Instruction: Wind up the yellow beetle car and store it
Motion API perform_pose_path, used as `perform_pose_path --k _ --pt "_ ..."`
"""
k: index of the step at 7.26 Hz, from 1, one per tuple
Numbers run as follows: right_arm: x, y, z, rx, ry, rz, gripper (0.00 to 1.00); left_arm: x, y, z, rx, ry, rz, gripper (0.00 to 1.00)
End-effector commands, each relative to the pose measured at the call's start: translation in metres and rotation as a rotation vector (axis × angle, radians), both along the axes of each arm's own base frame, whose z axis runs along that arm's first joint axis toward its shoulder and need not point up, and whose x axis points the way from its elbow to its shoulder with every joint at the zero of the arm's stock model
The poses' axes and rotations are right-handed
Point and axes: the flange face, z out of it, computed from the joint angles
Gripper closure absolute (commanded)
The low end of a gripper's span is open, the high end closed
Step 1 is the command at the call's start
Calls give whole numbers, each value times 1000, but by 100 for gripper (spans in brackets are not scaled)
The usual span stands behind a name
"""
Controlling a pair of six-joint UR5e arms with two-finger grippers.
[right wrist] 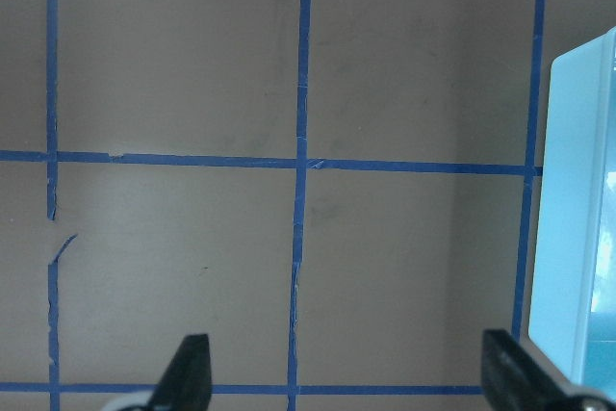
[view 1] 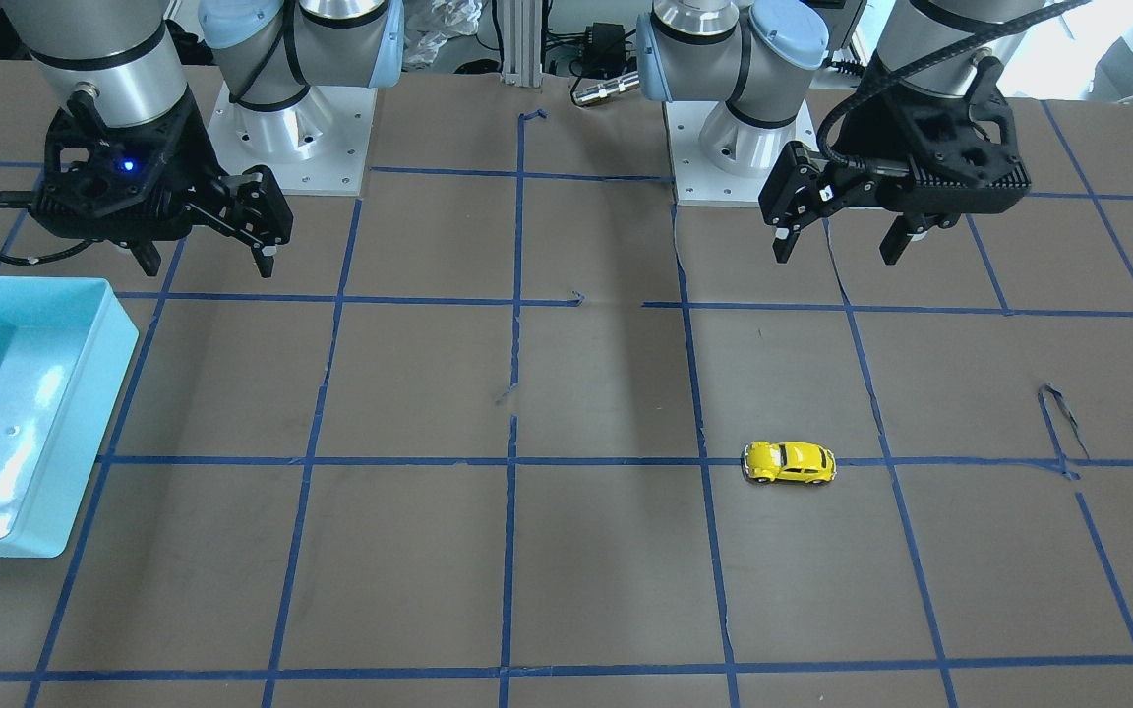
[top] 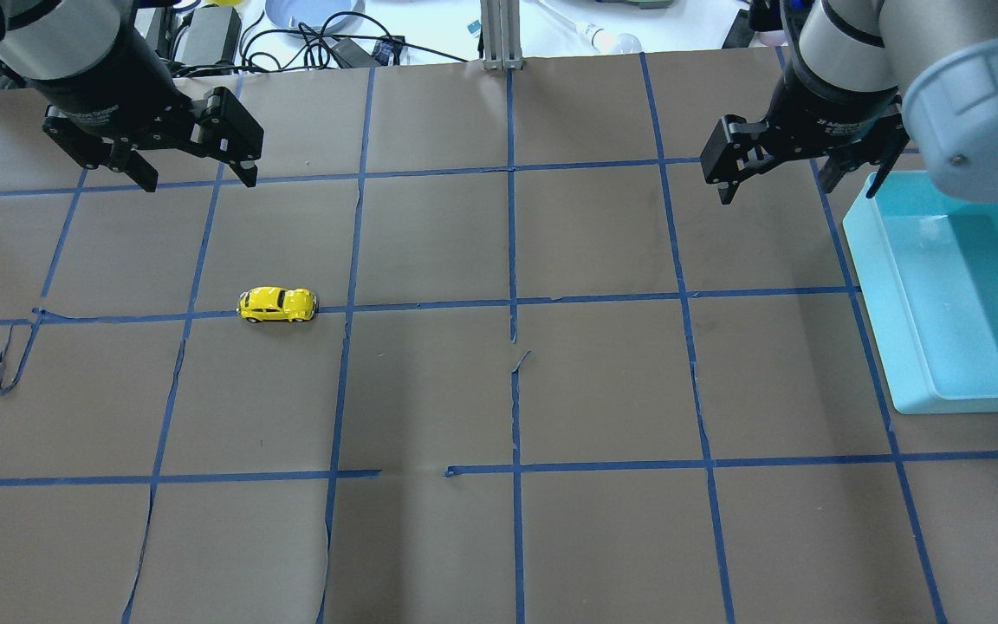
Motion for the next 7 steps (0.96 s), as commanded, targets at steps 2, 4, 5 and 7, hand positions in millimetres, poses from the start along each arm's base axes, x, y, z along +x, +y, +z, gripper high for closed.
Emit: perform_pose_path --k 2,4,5,7 --pt "0 0 0 1 1 -1 0 -1 3 -2 11 15 16 0" --pt "0 0 0 -1 1 -1 0 1 5 1 -4 5 17 0" --pt "0 0 0 1 1 -1 0 -1 6 -1 0 6 12 0" --pt "0 1 0 1 1 -1 0 0 5 -3 3 9 11 0"
